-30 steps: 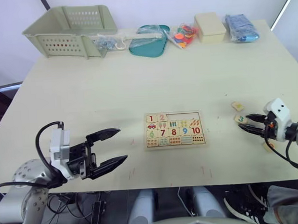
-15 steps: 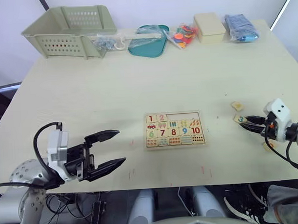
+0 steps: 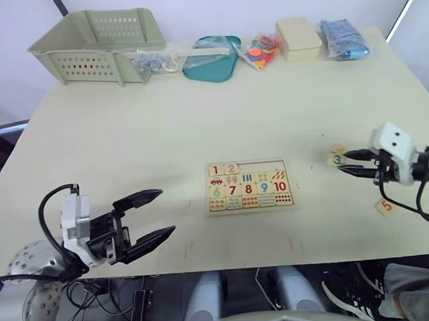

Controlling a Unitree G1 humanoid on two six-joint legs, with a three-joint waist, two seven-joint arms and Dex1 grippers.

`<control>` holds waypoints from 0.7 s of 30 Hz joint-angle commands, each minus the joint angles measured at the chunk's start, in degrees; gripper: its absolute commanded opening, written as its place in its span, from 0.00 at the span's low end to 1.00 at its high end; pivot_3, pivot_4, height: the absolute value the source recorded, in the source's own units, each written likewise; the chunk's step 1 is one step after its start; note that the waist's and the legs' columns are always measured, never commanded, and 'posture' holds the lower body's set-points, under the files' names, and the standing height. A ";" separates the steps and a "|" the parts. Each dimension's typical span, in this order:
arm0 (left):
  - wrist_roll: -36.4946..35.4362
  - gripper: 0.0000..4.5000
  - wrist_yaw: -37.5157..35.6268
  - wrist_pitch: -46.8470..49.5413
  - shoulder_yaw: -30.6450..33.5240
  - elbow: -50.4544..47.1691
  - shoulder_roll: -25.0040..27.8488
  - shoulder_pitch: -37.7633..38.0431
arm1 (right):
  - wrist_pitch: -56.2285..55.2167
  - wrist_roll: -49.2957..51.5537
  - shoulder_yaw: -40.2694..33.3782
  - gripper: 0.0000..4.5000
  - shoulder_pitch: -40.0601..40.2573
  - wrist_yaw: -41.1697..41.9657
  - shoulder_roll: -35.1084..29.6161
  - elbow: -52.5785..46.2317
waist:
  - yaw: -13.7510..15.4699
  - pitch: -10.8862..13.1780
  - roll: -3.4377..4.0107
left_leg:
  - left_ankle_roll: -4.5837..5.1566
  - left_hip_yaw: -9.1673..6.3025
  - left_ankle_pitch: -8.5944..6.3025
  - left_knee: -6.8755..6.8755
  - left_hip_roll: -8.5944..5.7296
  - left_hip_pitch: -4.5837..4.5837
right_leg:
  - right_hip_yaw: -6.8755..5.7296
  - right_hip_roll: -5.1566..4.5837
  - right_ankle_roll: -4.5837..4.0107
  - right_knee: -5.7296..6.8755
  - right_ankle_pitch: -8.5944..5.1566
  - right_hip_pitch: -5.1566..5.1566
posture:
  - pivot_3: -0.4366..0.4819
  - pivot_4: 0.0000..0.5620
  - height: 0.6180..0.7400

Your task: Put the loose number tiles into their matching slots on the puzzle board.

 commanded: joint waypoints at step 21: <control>-2.80 1.00 -3.66 -2.23 6.60 3.41 0.46 2.41 | 26.09 -10.87 37.60 0.22 -42.35 0.69 17.99 5.69 | 0.10 0.05 -0.03 | -0.23 -0.23 0.13 -0.02 -0.16 -0.92 | -1.15 -0.84 -0.04 -0.04 0.02 -0.93 | 0.48 0.27 1.00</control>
